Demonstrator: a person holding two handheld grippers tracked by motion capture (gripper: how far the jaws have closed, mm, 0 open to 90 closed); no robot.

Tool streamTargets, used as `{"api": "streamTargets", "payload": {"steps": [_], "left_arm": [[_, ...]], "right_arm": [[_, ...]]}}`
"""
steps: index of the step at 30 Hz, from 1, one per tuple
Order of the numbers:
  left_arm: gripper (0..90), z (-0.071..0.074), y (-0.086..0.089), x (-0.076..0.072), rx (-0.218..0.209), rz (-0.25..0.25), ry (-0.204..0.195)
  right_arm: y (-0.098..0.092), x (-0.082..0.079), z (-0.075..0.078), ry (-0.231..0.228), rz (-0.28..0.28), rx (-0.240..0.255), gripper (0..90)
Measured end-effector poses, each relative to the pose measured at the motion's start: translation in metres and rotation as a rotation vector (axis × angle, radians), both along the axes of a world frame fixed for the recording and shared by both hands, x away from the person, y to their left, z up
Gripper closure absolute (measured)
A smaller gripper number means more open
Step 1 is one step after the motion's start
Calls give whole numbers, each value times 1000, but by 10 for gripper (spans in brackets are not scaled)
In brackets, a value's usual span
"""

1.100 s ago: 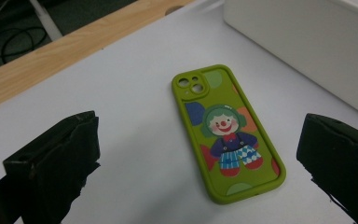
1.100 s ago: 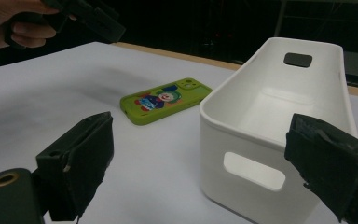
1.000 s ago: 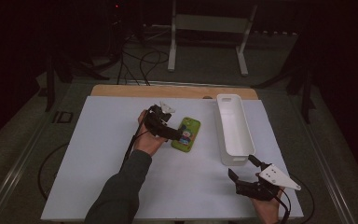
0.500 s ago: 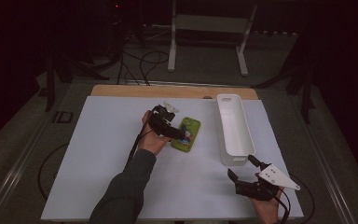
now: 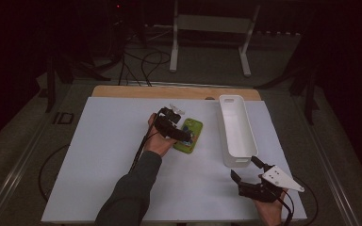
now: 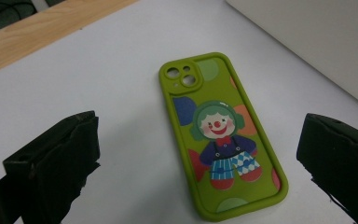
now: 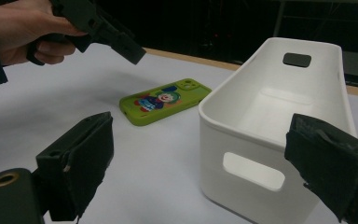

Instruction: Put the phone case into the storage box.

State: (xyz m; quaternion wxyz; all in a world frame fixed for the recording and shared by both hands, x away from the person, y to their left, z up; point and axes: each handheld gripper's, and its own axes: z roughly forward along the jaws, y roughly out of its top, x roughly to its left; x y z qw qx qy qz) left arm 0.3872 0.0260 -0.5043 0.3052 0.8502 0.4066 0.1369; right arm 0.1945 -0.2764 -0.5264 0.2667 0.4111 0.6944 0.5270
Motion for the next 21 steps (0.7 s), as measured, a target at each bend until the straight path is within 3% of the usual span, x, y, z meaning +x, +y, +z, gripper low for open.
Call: {"api": "streamTargets", "payload": {"steps": [21], "left_arm": [[0,-6,-9,4,13,10,19]], "right_arm": [[0,0,0,2,-4,3,79]]}}
